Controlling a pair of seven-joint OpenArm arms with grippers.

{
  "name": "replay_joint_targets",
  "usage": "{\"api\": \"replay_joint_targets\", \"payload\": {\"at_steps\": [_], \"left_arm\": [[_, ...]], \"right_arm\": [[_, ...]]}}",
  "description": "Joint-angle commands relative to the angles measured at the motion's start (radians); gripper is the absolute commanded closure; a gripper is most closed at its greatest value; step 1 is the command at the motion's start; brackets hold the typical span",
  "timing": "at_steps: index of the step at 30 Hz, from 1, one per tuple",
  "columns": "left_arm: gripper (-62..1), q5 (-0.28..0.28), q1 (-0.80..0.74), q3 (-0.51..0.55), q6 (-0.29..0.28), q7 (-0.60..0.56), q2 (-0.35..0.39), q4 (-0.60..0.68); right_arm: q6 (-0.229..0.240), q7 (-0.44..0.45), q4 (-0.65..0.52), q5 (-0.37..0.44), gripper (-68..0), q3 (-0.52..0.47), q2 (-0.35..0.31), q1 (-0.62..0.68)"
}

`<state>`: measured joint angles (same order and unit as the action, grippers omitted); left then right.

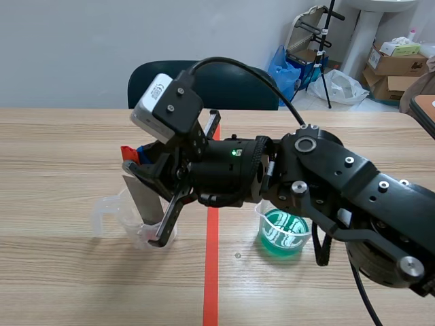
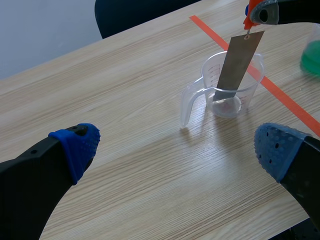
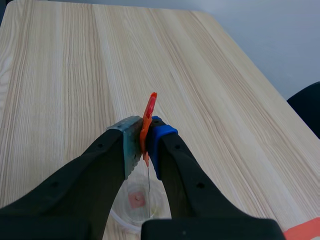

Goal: Do the redox reaction experiment

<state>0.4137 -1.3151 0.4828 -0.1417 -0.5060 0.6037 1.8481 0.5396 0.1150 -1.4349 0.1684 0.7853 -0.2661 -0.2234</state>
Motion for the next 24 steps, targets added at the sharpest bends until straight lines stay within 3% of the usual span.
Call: {"api": "replay_joint_targets", "payload": {"at_steps": [1,14,19,24], "left_arm": [[-62.3,0.01,-0.002,-0.005,0.001,-0.018,-0.008,0.01],[-62.3,0.01,-0.002,-0.005,0.001,-0.019,-0.008,0.01],[-62.3,0.01,-0.002,-0.005,0.001,-0.021,-0.008,0.01],[-62.3,0.01,-0.002,-0.005,0.001,-0.021,-0.008,0.01]], "right_arm": [[0.0,0.023,-0.016,0.016,-0.6,-0.013,0.0,-0.023],[0.0,0.011,-0.035,0.03,-0.6,-0.015,0.0,-0.023],[0.0,-0.108,-0.11,0.052,-0.6,-0.015,0.0,-0.024],[0.0,-0.217,-0.191,0.137,-0.7,-0.03,0.0,-0.024]]}}
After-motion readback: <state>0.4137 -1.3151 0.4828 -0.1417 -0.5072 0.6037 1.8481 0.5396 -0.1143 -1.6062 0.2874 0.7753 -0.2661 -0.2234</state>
